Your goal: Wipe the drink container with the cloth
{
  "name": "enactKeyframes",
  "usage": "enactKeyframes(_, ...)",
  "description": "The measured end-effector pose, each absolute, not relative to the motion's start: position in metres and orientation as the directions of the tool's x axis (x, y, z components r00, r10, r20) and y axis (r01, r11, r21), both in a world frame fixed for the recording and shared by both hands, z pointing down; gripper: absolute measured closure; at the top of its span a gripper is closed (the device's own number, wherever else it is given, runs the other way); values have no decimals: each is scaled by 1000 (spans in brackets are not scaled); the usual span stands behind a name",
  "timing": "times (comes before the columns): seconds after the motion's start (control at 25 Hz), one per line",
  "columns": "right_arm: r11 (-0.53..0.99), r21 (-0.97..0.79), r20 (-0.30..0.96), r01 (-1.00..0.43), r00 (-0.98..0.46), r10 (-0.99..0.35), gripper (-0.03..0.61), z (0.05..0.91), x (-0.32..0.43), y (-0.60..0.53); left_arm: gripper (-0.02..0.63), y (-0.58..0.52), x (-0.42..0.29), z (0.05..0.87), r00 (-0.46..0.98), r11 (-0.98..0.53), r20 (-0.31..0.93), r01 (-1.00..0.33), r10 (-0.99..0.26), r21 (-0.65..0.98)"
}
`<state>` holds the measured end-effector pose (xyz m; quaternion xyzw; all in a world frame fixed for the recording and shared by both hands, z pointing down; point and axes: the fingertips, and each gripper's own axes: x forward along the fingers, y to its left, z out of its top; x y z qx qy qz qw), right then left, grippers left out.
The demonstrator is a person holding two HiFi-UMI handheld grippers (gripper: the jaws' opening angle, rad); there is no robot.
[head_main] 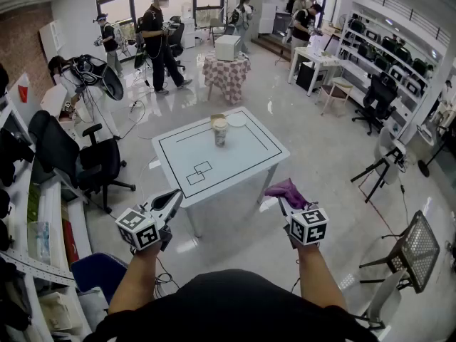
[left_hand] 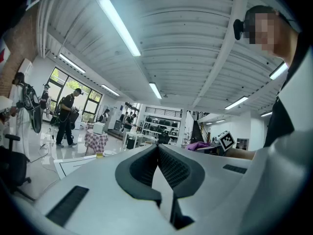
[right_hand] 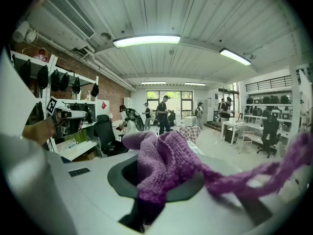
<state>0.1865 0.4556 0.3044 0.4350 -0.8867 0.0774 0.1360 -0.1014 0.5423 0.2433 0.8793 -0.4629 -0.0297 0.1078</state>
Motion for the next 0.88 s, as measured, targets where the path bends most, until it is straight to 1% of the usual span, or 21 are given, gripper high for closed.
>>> enactKeyframes(0.16,617,-20,312,-787,-591,-744,499,303,175,454,594,542,-104,249,588,-565,59,-797,-807,211)
enactKeyframes(0.36,636,-38,321,-771,-612,-723,499,313,163,453,594,545,-116,250,565,-538,43,-805,-824,251)
enactKeyframes(0.6,614,-57,320,-787,-597,-736,497,318,170,443,594,535,-116,260,569,-536,61,-801,-820,266)
enactKeyframes(0.88,607,-64,312,-792,-594,-742,497,323,179,406,594,506,-115,263,551,-521,77,-819,-831,241)
